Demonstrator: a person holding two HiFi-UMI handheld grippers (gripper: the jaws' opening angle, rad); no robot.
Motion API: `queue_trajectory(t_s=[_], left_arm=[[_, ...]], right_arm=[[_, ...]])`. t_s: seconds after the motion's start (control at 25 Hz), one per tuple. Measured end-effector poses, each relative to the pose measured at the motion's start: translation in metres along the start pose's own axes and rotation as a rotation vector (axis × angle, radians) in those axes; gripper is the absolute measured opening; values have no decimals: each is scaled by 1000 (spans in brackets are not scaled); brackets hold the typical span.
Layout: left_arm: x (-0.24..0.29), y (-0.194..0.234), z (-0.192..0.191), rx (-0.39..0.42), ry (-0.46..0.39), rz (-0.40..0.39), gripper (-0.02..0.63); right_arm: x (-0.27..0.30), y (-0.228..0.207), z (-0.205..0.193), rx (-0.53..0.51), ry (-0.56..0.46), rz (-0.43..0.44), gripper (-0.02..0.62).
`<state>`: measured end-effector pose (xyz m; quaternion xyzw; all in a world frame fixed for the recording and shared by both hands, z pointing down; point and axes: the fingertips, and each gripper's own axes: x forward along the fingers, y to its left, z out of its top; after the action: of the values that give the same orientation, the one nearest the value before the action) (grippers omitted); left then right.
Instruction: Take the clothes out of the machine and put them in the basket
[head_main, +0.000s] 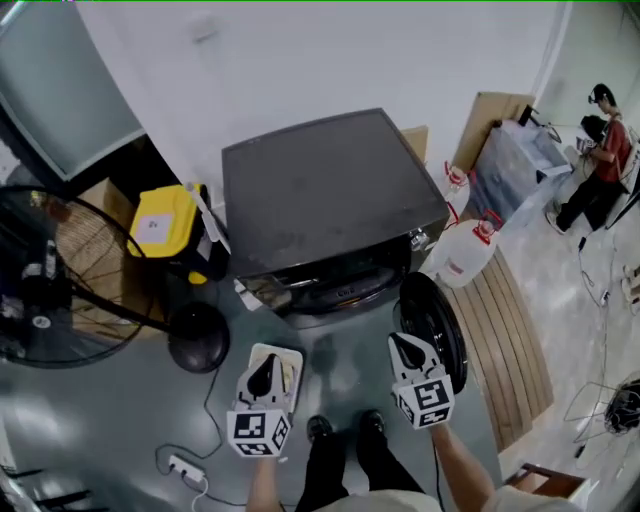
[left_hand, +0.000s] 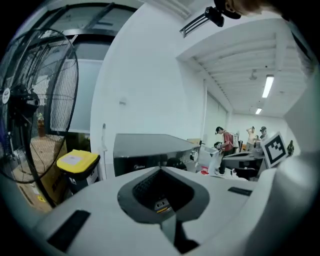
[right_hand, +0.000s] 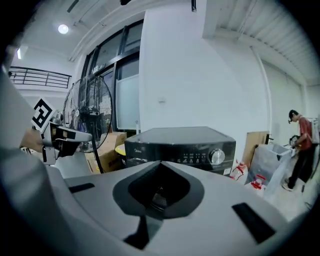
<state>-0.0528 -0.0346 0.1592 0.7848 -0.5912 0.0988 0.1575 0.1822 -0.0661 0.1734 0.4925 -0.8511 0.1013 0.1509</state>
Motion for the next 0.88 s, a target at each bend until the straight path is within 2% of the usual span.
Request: queue_trajectory(t_s=[0.28,0.48,0.68,0.88], left_arm=[[-31,1,97,32,-92,13,17],[-52,-5,143,71,-142,13,18],[-72,-12,159,89,-170,18,17],[-78,-19,167,118,-183,12,17]], right_arm=[[-32,-9,114,-23,-104,-22,23],[-62,-11,174,-60,-180,-42,23],[-88,-8,196,-105,-214,-48,23],[-110,-13,190,-84,-214,-79,23]])
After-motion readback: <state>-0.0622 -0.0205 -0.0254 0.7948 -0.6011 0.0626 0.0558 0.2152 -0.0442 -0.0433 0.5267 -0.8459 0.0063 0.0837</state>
